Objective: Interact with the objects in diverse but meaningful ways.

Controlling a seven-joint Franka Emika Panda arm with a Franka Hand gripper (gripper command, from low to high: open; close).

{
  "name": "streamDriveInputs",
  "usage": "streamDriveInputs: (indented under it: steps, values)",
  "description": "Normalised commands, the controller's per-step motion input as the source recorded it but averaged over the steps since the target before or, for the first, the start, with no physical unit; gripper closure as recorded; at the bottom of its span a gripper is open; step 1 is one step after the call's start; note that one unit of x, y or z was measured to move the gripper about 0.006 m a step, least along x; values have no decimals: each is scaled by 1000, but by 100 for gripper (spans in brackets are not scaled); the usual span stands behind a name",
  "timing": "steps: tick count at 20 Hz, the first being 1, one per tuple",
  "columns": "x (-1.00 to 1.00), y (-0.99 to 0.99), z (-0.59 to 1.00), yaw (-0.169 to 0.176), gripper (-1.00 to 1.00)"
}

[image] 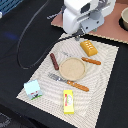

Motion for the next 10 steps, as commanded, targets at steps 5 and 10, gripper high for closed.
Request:
streamDriveInputs:
  steps: [5, 10]
  values:
    - [-717, -121, -235, 0, -100]
    - [-714, -183, -221, 0, -100]
